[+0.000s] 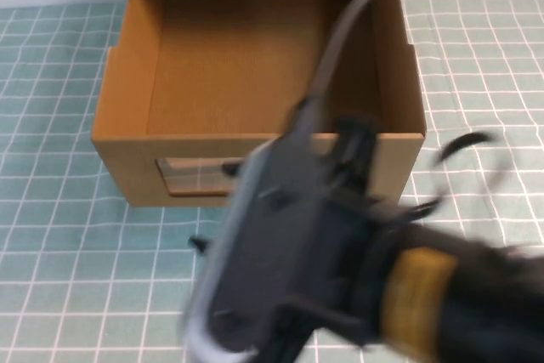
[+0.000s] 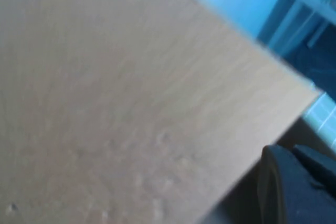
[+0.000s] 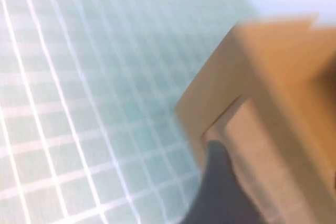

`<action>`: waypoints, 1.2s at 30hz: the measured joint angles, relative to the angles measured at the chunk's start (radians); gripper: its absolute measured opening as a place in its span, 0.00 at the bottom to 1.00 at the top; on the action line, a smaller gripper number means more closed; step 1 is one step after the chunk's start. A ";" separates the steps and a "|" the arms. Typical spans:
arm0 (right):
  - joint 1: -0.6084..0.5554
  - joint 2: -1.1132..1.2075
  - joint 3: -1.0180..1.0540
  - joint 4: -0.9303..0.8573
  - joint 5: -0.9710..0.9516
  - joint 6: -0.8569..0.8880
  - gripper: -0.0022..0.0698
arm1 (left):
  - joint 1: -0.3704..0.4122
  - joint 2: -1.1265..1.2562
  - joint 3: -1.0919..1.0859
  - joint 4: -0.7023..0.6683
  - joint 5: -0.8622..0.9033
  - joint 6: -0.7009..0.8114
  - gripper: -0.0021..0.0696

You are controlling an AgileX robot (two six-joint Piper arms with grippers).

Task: Open the shoe box
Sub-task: 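Pull the top drawer of the cardboard box fully open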

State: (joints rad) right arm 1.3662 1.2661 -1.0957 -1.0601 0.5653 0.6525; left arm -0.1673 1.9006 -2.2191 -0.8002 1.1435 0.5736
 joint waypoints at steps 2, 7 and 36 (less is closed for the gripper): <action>0.010 -0.062 0.000 0.003 0.005 0.000 0.52 | 0.000 -0.070 0.000 0.034 0.002 -0.028 0.02; 0.018 -0.249 -0.002 0.051 0.109 0.019 0.13 | 0.000 -0.244 0.000 0.250 0.050 -0.169 0.02; 0.018 -1.031 0.599 -0.135 0.671 0.368 0.01 | 0.000 -1.508 1.264 0.594 -0.169 -0.407 0.02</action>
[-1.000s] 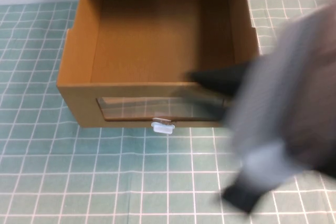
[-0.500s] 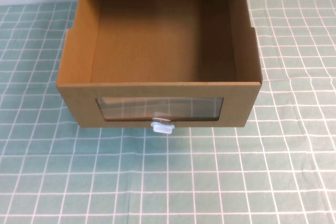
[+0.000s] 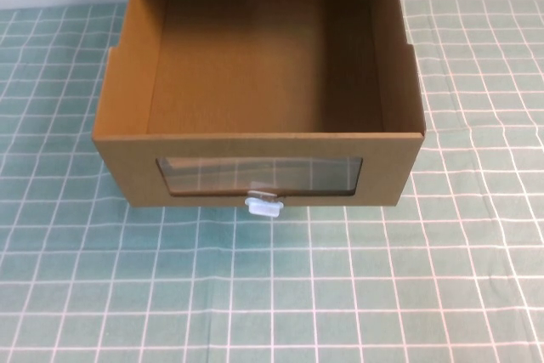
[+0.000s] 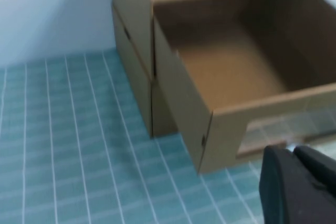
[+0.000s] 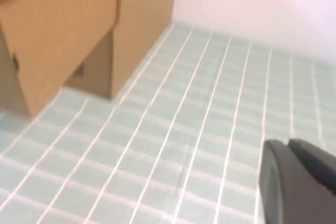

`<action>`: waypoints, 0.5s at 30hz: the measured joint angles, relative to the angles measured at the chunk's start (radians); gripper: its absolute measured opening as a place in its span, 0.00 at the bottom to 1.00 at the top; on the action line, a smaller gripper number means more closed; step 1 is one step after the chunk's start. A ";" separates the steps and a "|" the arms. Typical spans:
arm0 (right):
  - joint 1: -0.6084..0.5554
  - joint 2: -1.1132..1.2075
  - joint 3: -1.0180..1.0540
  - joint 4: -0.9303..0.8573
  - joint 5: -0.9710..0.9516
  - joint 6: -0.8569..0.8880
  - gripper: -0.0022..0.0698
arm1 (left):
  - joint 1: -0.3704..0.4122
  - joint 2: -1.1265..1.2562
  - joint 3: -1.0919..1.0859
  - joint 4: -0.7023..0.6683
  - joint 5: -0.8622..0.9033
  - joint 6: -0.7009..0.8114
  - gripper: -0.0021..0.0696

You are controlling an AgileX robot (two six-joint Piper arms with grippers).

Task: Open the shoe box
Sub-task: 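Pull the top drawer of the cardboard box fully open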

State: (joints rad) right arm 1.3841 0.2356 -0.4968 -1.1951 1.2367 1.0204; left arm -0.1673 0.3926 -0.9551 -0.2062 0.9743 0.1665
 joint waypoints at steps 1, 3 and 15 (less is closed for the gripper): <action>0.000 -0.015 0.011 0.016 0.003 0.000 0.01 | 0.000 0.000 0.013 0.000 0.009 0.000 0.02; 0.000 -0.039 0.020 0.036 0.007 0.000 0.01 | 0.000 0.000 0.037 0.002 0.028 0.000 0.02; 0.000 -0.080 0.020 0.072 0.011 0.000 0.01 | 0.000 0.000 0.165 0.014 0.067 -0.002 0.02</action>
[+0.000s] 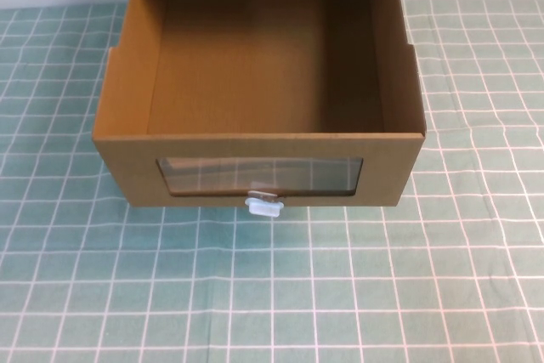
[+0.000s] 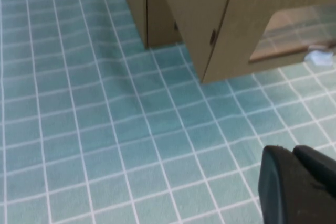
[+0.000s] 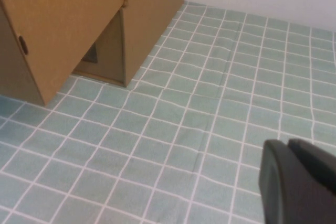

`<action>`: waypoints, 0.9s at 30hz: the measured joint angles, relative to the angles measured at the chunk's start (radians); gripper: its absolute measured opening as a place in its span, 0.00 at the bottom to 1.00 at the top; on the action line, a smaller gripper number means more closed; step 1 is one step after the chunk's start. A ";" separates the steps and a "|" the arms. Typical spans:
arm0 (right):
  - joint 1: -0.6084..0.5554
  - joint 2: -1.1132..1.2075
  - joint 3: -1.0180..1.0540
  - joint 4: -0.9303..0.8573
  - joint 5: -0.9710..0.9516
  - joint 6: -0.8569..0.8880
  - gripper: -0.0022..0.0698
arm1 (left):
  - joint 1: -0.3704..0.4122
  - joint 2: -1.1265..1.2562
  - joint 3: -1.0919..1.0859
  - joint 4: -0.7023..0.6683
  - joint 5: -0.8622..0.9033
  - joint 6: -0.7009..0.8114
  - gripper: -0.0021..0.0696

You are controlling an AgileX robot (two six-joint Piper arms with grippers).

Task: Open the shoe box
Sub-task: 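Pull the top drawer of the cardboard box fully open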

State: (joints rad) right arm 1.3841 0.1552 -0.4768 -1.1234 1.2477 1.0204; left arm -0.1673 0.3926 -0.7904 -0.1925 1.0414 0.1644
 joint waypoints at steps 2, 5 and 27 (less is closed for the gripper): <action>0.000 0.000 0.000 0.000 0.000 0.000 0.01 | 0.000 0.000 0.016 0.002 0.002 0.000 0.02; 0.000 0.000 0.000 0.000 0.000 0.000 0.01 | 0.000 -0.007 0.042 0.002 0.002 0.000 0.02; 0.000 0.000 0.000 0.002 0.000 0.000 0.01 | 0.000 -0.400 0.772 0.157 -0.689 -0.022 0.02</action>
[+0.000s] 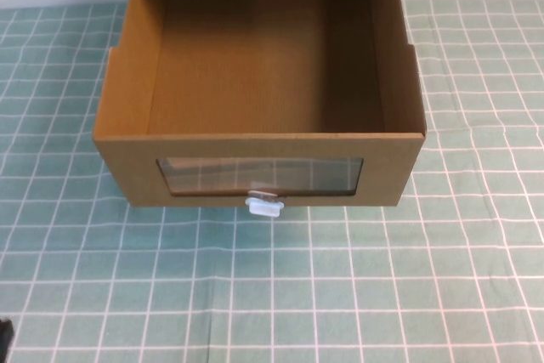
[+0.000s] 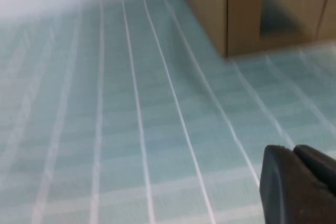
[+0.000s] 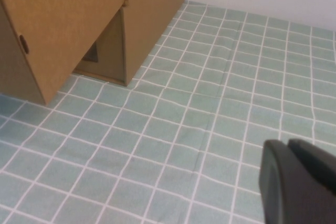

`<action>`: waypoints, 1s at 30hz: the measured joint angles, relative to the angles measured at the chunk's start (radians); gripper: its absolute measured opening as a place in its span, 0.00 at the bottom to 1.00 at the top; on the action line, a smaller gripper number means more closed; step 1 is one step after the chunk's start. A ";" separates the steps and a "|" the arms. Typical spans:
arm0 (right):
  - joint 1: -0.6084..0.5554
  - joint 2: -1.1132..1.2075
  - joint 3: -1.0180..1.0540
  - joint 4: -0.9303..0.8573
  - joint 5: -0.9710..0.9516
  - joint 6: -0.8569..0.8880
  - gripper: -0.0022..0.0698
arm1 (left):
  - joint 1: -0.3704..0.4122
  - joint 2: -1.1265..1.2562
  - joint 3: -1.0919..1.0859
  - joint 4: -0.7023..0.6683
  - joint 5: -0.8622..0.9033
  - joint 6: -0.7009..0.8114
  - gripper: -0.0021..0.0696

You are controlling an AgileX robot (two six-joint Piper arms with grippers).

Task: Open the shoe box
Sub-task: 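Pull the top drawer of the cardboard box fully open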

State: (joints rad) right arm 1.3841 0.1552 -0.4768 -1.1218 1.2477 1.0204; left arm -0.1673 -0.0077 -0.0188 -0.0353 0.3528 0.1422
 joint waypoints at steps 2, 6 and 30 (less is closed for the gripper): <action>0.000 0.000 0.000 0.000 0.000 0.000 0.01 | 0.000 0.000 0.037 -0.027 0.022 -0.019 0.02; 0.000 0.000 0.000 0.002 0.000 0.000 0.01 | 0.000 -0.002 0.046 -0.033 0.036 -0.022 0.02; 0.000 0.000 0.000 0.002 0.000 0.000 0.01 | 0.000 -0.002 0.046 -0.034 0.036 -0.024 0.02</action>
State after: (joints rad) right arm 1.3841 0.1552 -0.4768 -1.1196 1.2480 1.0204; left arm -0.1673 -0.0093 0.0271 -0.0688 0.3883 0.1187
